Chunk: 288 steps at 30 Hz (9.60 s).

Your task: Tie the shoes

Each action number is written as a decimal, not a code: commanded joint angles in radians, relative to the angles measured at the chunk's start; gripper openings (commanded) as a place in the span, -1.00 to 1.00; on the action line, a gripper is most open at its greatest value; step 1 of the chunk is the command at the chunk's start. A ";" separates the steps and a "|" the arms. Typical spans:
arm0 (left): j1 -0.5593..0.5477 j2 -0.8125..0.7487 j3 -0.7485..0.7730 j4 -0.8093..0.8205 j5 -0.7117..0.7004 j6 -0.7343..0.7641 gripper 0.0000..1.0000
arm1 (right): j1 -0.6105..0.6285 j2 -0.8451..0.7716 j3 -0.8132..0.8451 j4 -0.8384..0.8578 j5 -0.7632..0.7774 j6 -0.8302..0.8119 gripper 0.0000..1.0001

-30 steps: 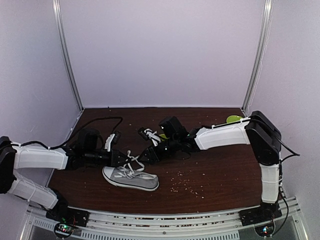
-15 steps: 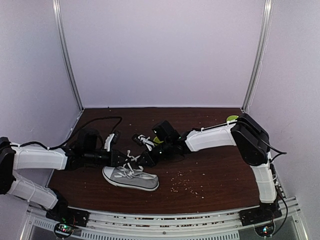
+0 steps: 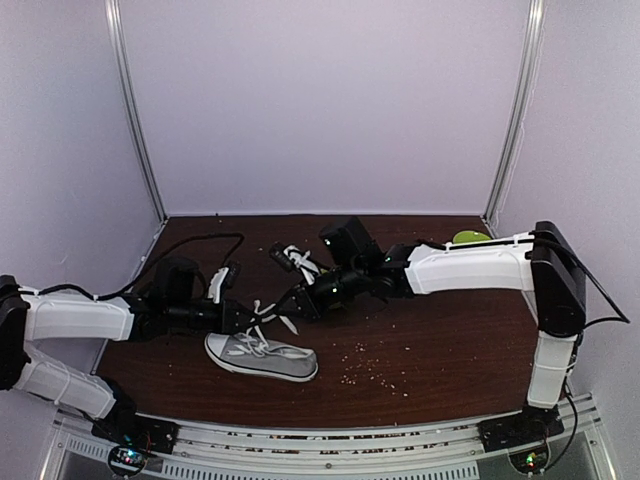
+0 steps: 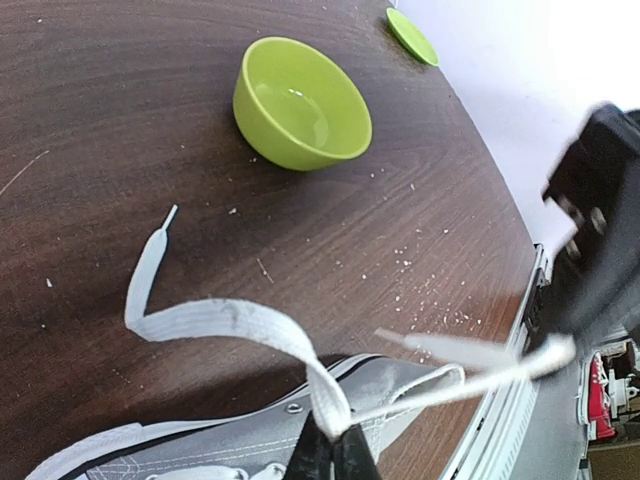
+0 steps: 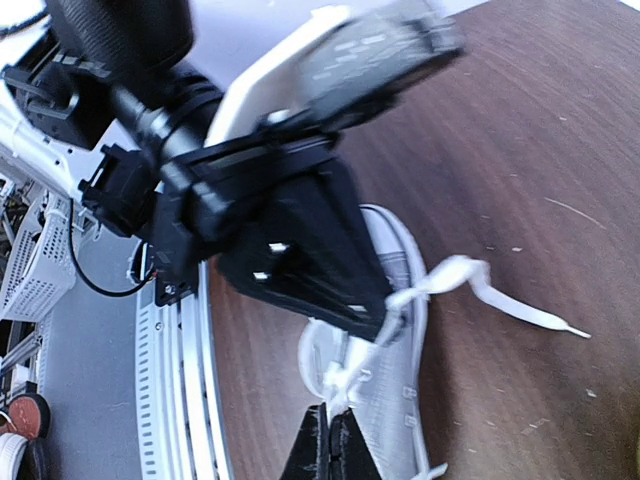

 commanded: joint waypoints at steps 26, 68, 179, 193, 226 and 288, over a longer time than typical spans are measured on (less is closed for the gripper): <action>0.007 -0.016 -0.016 -0.015 -0.079 -0.029 -1.00 | 0.116 0.065 0.057 0.411 0.017 0.293 -1.00; 0.007 -0.026 -0.049 -0.013 -0.054 0.142 -1.00 | 0.131 0.070 0.240 0.097 0.123 0.478 -1.00; 0.066 -0.275 -0.134 -0.126 -0.117 0.066 -0.70 | 0.036 0.358 0.104 0.541 0.008 0.422 -1.00; 0.067 -0.265 -0.122 -0.101 -0.087 0.093 -1.00 | 0.048 0.347 0.141 0.387 0.167 0.294 -1.00; 0.068 -0.222 -0.075 -0.183 -0.152 0.054 -1.00 | 0.055 0.126 -0.018 0.286 0.178 0.206 -0.12; 0.070 -0.183 -0.020 -0.172 0.036 0.216 -1.00 | 0.045 0.018 0.007 -0.168 0.132 0.134 0.59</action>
